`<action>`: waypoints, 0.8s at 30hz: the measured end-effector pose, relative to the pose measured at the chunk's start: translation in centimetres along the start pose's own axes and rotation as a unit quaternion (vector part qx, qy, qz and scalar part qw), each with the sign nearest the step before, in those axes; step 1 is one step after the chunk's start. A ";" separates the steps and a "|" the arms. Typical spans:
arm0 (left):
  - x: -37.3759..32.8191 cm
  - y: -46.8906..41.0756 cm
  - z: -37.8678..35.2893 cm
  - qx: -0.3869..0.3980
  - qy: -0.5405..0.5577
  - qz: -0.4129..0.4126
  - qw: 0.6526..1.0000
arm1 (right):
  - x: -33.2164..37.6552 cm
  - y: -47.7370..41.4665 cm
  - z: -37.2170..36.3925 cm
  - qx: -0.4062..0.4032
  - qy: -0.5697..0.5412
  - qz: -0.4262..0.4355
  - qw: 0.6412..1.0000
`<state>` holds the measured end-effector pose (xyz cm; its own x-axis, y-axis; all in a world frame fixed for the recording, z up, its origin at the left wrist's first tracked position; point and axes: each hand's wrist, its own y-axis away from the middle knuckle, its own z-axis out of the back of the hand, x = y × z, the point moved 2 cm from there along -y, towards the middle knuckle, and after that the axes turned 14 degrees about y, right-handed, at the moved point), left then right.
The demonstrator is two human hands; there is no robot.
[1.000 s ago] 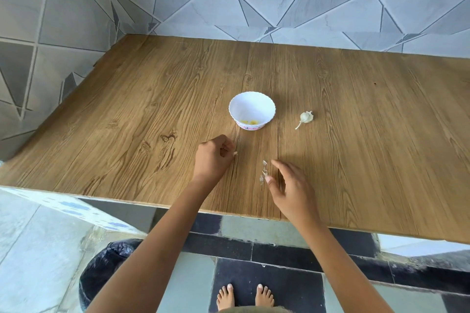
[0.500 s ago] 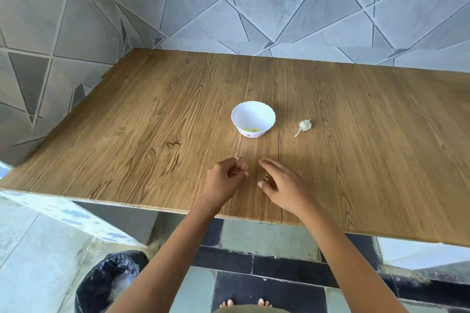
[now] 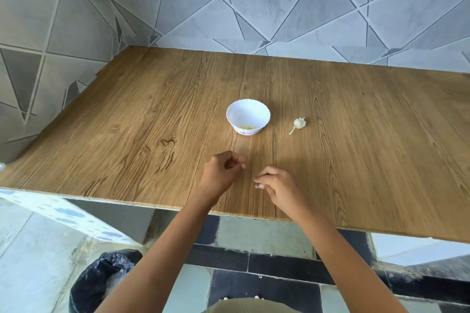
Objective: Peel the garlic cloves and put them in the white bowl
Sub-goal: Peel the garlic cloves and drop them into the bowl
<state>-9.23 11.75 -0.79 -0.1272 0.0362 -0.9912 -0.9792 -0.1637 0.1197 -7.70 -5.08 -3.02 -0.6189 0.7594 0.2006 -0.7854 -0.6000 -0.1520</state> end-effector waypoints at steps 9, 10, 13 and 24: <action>-0.5 0.3 -0.3 -0.007 0.051 0.030 0.998 | 1.6 -0.1 0.4 -0.049 0.092 -0.023 0.994; -0.5 0.5 -0.4 -0.010 0.085 0.043 0.995 | 1.4 -0.2 0.1 -0.054 0.065 -0.038 0.996; -0.7 0.9 -1.0 -0.052 0.260 0.111 0.958 | 0.6 -1.1 0.5 -0.059 -0.085 -0.091 0.990; -1.2 0.0 -2.6 -0.088 0.548 0.275 0.785 | 4.6 -3.6 3.5 -0.125 -0.049 0.003 0.991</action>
<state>-8.64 9.12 0.28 -0.2172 -0.9418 -0.2564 -0.7743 0.0062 0.6328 -7.69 -0.29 1.81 -0.6301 0.7205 0.2896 -0.7656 -0.5141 -0.3868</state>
